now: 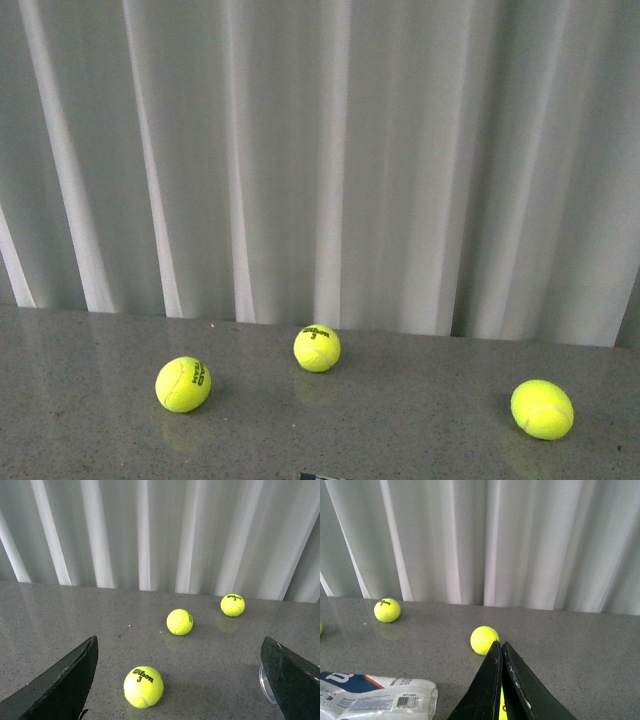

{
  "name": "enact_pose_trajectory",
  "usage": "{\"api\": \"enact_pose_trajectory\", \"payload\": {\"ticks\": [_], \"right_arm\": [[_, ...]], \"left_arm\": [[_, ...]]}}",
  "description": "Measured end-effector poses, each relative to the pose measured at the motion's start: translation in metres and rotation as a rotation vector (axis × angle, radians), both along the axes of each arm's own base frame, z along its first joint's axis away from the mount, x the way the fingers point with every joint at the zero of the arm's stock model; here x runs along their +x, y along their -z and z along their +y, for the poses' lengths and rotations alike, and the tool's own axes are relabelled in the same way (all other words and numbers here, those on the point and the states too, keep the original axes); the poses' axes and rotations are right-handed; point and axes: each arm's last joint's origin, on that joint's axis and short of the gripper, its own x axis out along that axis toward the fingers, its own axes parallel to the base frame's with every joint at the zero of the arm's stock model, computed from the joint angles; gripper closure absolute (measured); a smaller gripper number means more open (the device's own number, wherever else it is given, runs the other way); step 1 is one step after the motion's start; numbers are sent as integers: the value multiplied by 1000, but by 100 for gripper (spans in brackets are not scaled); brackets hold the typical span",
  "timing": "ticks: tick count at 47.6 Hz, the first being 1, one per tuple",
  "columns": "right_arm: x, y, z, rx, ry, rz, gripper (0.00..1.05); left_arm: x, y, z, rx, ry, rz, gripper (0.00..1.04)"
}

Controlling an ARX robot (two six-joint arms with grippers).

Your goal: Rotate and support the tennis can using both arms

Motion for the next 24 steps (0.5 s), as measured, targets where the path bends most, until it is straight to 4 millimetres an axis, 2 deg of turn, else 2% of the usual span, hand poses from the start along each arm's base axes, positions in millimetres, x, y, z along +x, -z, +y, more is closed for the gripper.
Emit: {"api": "enact_pose_trajectory", "payload": {"ticks": [24], "right_arm": [[-12, 0, 0, 0, 0, -2, 101]], "left_arm": [[0, 0, 0, 0, 0, 0, 7]]}}
